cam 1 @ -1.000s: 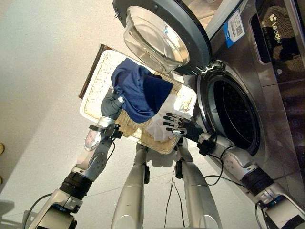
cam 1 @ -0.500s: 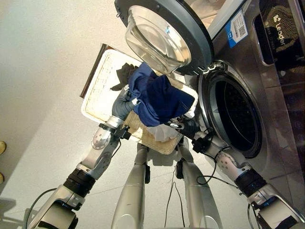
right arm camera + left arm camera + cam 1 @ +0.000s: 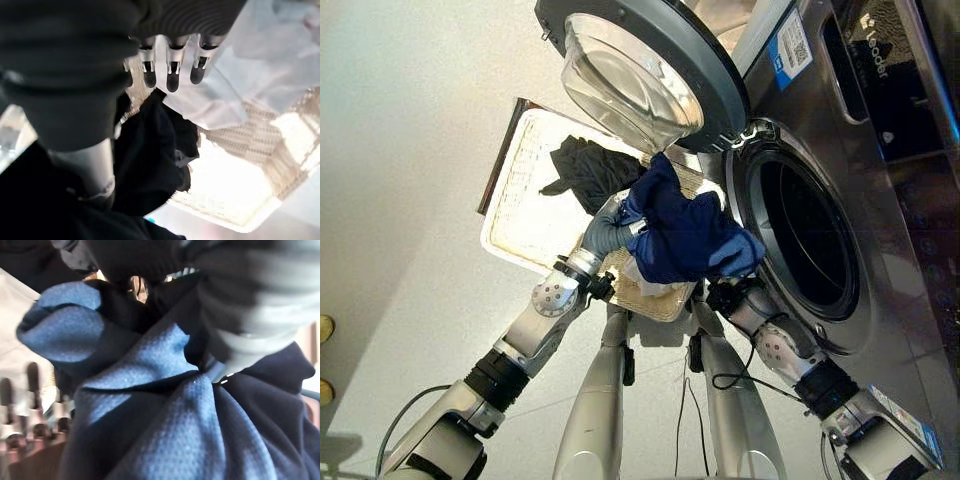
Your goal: Put the clothes into the washing machine.
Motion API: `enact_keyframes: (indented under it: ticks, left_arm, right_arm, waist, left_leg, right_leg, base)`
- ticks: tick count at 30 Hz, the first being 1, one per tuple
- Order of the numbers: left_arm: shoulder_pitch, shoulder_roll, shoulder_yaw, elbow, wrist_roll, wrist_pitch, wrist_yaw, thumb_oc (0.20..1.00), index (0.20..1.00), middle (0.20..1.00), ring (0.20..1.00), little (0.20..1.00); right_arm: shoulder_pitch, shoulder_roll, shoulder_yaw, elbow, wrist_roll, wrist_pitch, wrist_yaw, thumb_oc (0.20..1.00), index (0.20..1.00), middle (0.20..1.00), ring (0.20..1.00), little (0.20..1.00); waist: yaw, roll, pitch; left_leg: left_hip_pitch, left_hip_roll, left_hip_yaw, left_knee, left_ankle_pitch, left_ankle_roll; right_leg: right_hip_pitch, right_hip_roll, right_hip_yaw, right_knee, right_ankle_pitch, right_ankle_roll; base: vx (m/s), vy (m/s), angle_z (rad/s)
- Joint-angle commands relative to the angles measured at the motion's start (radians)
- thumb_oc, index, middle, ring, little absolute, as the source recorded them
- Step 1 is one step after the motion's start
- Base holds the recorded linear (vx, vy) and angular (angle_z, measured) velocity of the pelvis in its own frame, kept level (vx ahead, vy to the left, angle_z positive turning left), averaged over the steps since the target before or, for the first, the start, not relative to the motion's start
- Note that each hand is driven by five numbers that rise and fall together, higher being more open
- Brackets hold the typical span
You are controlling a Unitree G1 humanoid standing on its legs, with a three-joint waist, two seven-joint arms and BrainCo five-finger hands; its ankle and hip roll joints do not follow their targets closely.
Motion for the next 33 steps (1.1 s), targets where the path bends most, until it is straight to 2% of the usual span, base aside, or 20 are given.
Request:
enact_keyframes:
  ticks: [1, 2, 5, 6, 9, 10, 12, 16, 19, 21, 27, 28, 30, 32, 33]
  left_arm:
    - [-0.009, -0.025, 0.003, -0.039, 0.083, -0.016, 0.071, 0.200, 0.200, 0.200, 0.200, 0.200]
    - [-0.012, -0.030, 0.002, -0.024, 0.116, -0.007, 0.141, 0.200, 0.200, 0.200, 0.200, 0.200]
    - [-0.011, -0.032, 0.002, -0.022, 0.125, -0.004, 0.155, 0.200, 0.200, 0.200, 0.200, 0.200]
    - [-0.012, -0.031, 0.016, 0.017, 0.208, 0.030, 0.321, 0.200, 0.200, 0.200, 0.200, 0.200]
    - [-0.007, -0.033, 0.036, 0.037, 0.213, 0.028, 0.391, 0.200, 0.200, 0.200, 0.200, 0.200]
    - [0.003, -0.041, 0.056, 0.048, 0.210, 0.010, 0.465, 0.200, 0.200, 0.200, 0.200, 0.200]
    - [0.010, -0.061, 0.088, 0.054, 0.210, -0.018, 0.541, 0.200, 0.200, 0.200, 0.200, 0.200]
    - [0.022, -0.091, 0.141, 0.040, 0.238, -0.097, 0.626, 0.200, 0.200, 0.200, 0.200, 0.200]
    - [0.027, -0.096, 0.148, 0.035, 0.248, -0.110, 0.634, 0.200, 0.200, 0.200, 0.200, 0.200]
    - [0.039, -0.119, 0.191, 0.005, 0.303, -0.162, 0.669, 0.200, 0.200, 0.200, 0.200, 0.200]
    - [0.046, -0.135, 0.190, -0.014, 0.308, -0.141, 0.617, 0.200, 0.200, 0.200, 0.200, 0.200]
    - [0.050, -0.138, 0.181, -0.013, 0.292, -0.125, 0.572, 0.200, 0.200, 0.200, 0.200, 0.200]
    - [0.046, -0.138, 0.181, -0.013, 0.290, -0.123, 0.567, 0.200, 0.200, 0.200, 0.200, 0.200]
    - [0.047, -0.141, 0.159, -0.003, 0.248, -0.121, 0.498, 0.200, 0.200, 0.200, 0.200, 0.200]
    - [0.046, -0.142, 0.144, 0.002, 0.214, -0.117, 0.424, 0.200, 0.200, 0.200, 0.200, 0.200]
  right_arm:
    - [0.021, 0.005, 0.020, -0.127, -0.003, -0.062, 0.018, 1.000, 1.000, 1.000, 1.000, 1.000]
    - [0.019, 0.010, 0.024, -0.124, 0.002, -0.065, 0.029, 1.000, 1.000, 1.000, 1.000, 1.000]
    - [0.018, 0.011, 0.024, -0.123, 0.002, -0.063, 0.032, 1.000, 1.000, 1.000, 1.000, 1.000]
    - [0.011, 0.010, 0.030, -0.129, 0.010, -0.055, 0.064, 1.000, 1.000, 1.000, 1.000, 1.000]
    - [0.006, 0.005, 0.030, -0.136, 0.001, -0.040, 0.082, 1.000, 1.000, 1.000, 1.000, 1.000]
    - [0.005, 0.003, 0.031, -0.136, -0.010, -0.033, 0.084, 1.000, 1.000, 1.000, 1.000, 1.000]
    - [0.005, 0.007, 0.033, -0.128, -0.045, -0.034, 0.078, 1.000, 1.000, 1.000, 1.000, 1.000]
    - [0.005, 0.011, 0.027, -0.120, -0.096, -0.020, 0.055, 1.000, 1.000, 1.000, 1.000, 1.000]
    - [0.009, 0.011, 0.026, -0.118, -0.100, -0.017, 0.054, 1.000, 1.000, 1.000, 1.000, 1.000]
    - [0.021, 0.021, 0.009, -0.102, -0.125, -0.014, 0.057, 1.000, 1.000, 1.000, 1.000, 1.000]
    - [0.029, 0.028, 0.006, -0.109, -0.131, -0.012, 0.052, 1.000, 1.000, 1.000, 1.000, 1.000]
    - [0.034, 0.030, 0.002, -0.113, -0.126, -0.012, 0.058, 1.000, 1.000, 1.000, 1.000, 1.000]
    - [0.031, 0.029, 0.001, -0.112, -0.126, -0.013, 0.059, 1.000, 1.000, 1.000, 1.000, 1.000]
    - [0.031, 0.026, 0.001, -0.121, -0.127, -0.005, 0.061, 1.000, 1.000, 1.000, 1.000, 1.000]
    - [0.030, 0.022, 0.000, -0.129, -0.129, 0.001, 0.062, 1.000, 1.000, 1.000, 1.000, 1.000]
  waist:
    - [-0.018, 0.028, -0.010]
    - [-0.016, 0.026, -0.010]
    - [-0.015, 0.026, -0.010]
    - [-0.010, 0.018, -0.010]
    - [-0.005, 0.014, -0.010]
    - [-0.001, 0.010, -0.010]
    - [0.002, 0.004, -0.010]
    - [0.004, -0.005, -0.010]
    - [0.006, -0.005, -0.010]
    - [0.010, -0.007, -0.010]
    - [0.010, -0.006, -0.010]
    - [0.008, -0.006, -0.010]
    - [0.007, -0.006, -0.010]
    - [0.003, -0.004, -0.010]
    - [0.000, -0.004, -0.010]
  left_leg:
    - [-0.018, -0.064, -0.011, 0.031, 0.003, 0.024]
    - [-0.016, -0.063, -0.012, 0.030, 0.003, 0.025]
    - [-0.016, -0.063, -0.012, 0.030, 0.003, 0.025]
    - [-0.016, -0.064, -0.021, 0.032, 0.003, 0.025]
    - [-0.018, -0.066, -0.028, 0.033, 0.004, 0.024]
    - [-0.018, -0.066, -0.033, 0.036, 0.003, 0.023]
    - [-0.018, -0.065, -0.033, 0.039, -0.001, 0.022]
    - [-0.021, -0.065, -0.035, 0.046, -0.004, 0.019]
    - [-0.015, -0.065, -0.036, 0.046, -0.008, 0.018]
    - [-0.018, -0.066, -0.042, 0.057, -0.013, 0.014]
    - [-0.027, -0.067, -0.044, 0.064, -0.013, 0.013]
    - [-0.028, -0.067, -0.041, 0.065, -0.014, 0.014]
    - [-0.035, -0.068, -0.041, 0.066, -0.010, 0.014]
    - [-0.029, -0.066, -0.037, 0.063, -0.014, 0.015]
    - [-0.027, -0.066, -0.034, 0.061, -0.013, 0.016]
  right_leg:
    - [0.027, 0.024, 0.006, -0.018, 0.012, 0.062]
    - [0.029, 0.024, 0.004, -0.016, 0.010, 0.063]
    - [0.029, 0.024, 0.003, -0.015, 0.010, 0.064]
    - [0.028, 0.024, -0.002, -0.012, 0.008, 0.066]
    - [0.027, 0.025, -0.005, -0.010, 0.007, 0.066]
    - [0.027, 0.025, -0.008, -0.006, 0.005, 0.067]
    - [0.028, 0.024, -0.013, -0.005, 0.002, 0.066]
    - [0.026, 0.022, -0.018, -0.006, 0.000, 0.064]
    - [0.032, 0.023, -0.019, -0.006, -0.004, 0.064]
    - [0.035, 0.020, -0.026, -0.002, -0.009, 0.060]
    - [0.029, 0.020, -0.026, 0.004, -0.012, 0.058]
    - [0.028, 0.021, -0.026, 0.005, -0.012, 0.058]
    - [0.022, 0.020, -0.026, 0.005, -0.008, 0.058]
    - [0.023, 0.024, -0.023, 0.006, -0.012, 0.059]
    - [0.024, 0.025, -0.021, 0.006, -0.010, 0.061]
  base:
    - [0.01, -0.006, -0.03]
    - [0.00, 0.000, 0.00]
    - [0.01, -0.019, -0.02]
    - [0.01, -0.054, 0.00]
    - [0.01, -0.037, 0.00]
    - [0.01, -0.043, 0.00]
    - [0.01, -0.054, 0.00]
    - [0.01, -0.041, 0.00]
    - [0.00, 0.000, 0.00]
    - [0.02, -0.068, 0.00]
    - [0.00, -0.010, 0.00]
    - [0.00, 0.000, 0.00]
    - [0.00, 0.000, 0.00]
    - [0.01, 0.015, 0.00]
    - [0.00, 0.000, 0.00]
